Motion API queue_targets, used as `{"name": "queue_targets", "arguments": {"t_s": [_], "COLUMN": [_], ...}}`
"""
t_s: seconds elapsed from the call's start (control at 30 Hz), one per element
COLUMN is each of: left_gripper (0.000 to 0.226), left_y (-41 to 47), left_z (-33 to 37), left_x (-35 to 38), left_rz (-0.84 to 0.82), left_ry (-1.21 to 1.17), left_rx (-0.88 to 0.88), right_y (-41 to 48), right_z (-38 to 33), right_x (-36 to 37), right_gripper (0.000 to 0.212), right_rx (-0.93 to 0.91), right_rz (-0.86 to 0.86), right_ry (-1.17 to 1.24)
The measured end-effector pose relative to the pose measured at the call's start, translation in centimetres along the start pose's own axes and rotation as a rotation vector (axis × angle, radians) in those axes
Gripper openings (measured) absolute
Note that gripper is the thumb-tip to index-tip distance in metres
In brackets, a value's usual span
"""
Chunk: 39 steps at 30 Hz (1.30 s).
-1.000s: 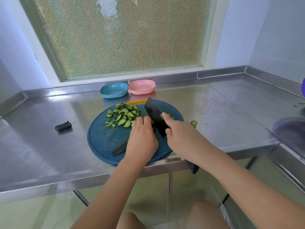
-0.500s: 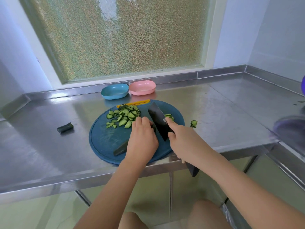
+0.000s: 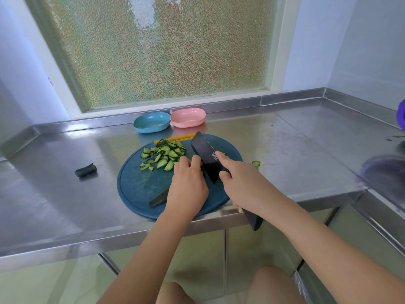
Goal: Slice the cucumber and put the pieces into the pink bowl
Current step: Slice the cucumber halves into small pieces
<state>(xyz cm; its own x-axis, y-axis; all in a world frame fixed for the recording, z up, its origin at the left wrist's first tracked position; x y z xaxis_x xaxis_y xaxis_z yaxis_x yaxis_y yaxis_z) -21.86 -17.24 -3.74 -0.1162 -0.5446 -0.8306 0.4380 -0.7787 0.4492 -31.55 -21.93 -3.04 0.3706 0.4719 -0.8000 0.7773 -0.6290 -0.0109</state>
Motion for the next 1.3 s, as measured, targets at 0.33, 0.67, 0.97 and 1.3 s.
{"name": "queue_targets", "arguments": {"t_s": [0.33, 0.67, 0.97, 1.3], "left_gripper": [0.015, 0.014, 0.013, 0.011], "left_y": [0.1, 0.1, 0.3, 0.3], "left_z": [-0.1, 0.0, -0.1, -0.2], "left_x": [-0.1, -0.2, 0.0, 0.3], "left_rz": [-0.009, -0.011, -0.001, -0.017], "left_ry": [-0.009, -0.016, 0.007, 0.019], "left_rx": [-0.011, -0.004, -0.008, -0.005], "right_y": [0.5, 0.5, -0.6, -0.8], "right_z": [-1.5, 0.3, 0.3, -0.5], "right_x": [0.7, 1.3, -0.1, 0.2], "right_gripper": [0.061, 0.057, 0.053, 0.053], "right_rx": [-0.018, 0.037, 0.002, -0.012], "right_rz": [-0.018, -0.022, 0.011, 0.002], "right_ry": [-0.16, -0.088, 0.051, -0.009]}}
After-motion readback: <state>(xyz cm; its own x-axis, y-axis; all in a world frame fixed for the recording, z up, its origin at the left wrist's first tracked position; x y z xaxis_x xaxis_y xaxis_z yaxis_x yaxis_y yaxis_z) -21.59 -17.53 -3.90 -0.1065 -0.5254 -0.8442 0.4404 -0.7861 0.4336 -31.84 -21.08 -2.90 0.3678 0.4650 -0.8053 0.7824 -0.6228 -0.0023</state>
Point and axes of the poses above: each hand's wrist, its own y-axis towards the middle knuckle, its own x-axis out of the palm, z = x × y, the point moved 10 cm from there along y, towards the middle knuckle, and after that the axes turned 5 degrees about -z, right-handed, at the moved point
